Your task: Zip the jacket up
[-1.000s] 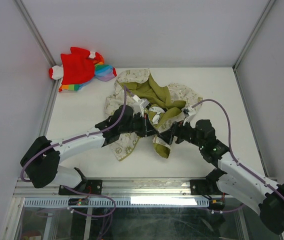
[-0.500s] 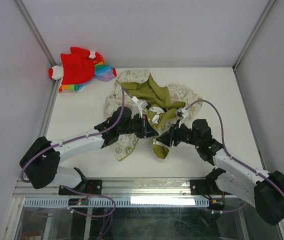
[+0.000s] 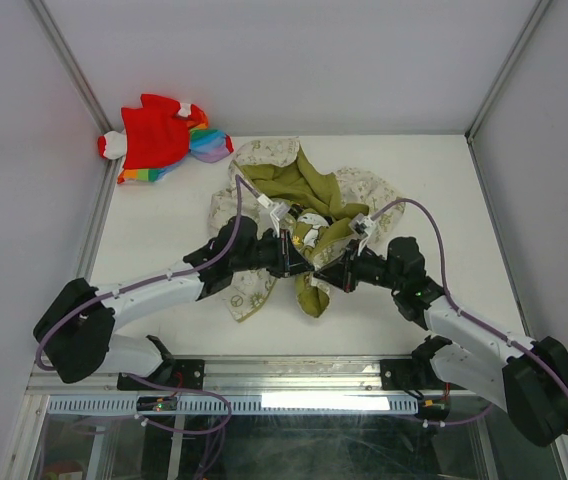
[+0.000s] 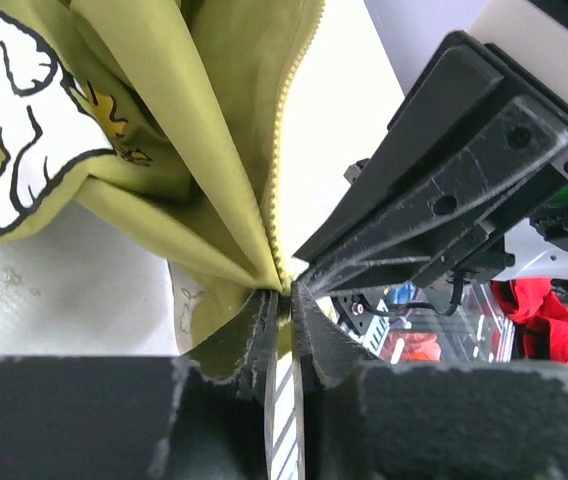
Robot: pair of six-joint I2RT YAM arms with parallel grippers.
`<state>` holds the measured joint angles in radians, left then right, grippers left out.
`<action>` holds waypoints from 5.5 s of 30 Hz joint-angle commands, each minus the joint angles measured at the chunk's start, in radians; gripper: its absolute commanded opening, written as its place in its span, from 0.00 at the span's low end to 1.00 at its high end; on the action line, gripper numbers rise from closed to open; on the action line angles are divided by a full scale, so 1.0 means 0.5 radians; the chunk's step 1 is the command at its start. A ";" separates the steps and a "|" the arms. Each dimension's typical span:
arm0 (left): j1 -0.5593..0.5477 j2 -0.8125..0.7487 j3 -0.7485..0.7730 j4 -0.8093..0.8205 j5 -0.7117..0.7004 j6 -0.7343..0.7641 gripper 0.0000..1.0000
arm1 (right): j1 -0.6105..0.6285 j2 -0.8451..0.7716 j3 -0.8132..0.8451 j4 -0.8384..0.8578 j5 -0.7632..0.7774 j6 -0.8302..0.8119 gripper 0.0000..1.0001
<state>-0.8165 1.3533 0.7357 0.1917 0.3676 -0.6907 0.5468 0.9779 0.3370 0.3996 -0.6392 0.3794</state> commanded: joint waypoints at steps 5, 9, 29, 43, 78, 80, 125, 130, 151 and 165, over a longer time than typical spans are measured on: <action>0.019 -0.314 -0.164 0.097 -0.135 -0.044 0.36 | -0.049 -0.034 0.074 0.168 -0.121 -0.027 0.00; 0.017 -0.338 -0.248 0.170 -0.105 -0.091 0.44 | -0.051 -0.039 0.077 0.218 -0.150 0.017 0.00; 0.005 -0.075 -0.269 0.308 0.009 -0.085 0.22 | -0.086 -0.007 0.074 0.379 -0.199 0.088 0.00; -0.003 -0.346 -0.055 -0.995 -0.803 0.103 0.48 | -0.187 -0.008 0.105 0.124 -0.102 -0.097 0.00; -0.177 0.293 0.585 -1.750 -0.832 0.105 0.66 | -0.243 -0.213 0.066 -0.226 0.401 -0.133 0.00; -0.217 0.325 0.595 -1.827 -0.827 0.152 0.62 | -0.241 -0.220 0.063 -0.233 0.429 -0.132 0.00; -0.379 1.058 0.631 -1.928 -0.771 0.391 0.46 | -0.245 -0.184 0.056 -0.215 0.438 -0.126 0.00; -0.364 1.053 0.619 -1.832 -0.774 0.398 0.29 | -0.246 -0.166 0.064 -0.213 0.416 -0.125 0.00; 0.298 -0.179 0.127 -0.598 -0.300 -0.057 0.00 | -0.247 -0.218 0.452 -0.715 0.382 -0.196 0.00; 0.339 -0.401 -0.405 0.850 -0.263 -0.237 0.00 | -0.138 0.104 0.569 -0.390 -0.305 -0.145 0.00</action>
<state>-0.6525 1.1709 0.5861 0.2989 0.2028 -0.7933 0.4416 1.0203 0.6125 0.0547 -0.6624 0.2909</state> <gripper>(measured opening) 0.009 0.008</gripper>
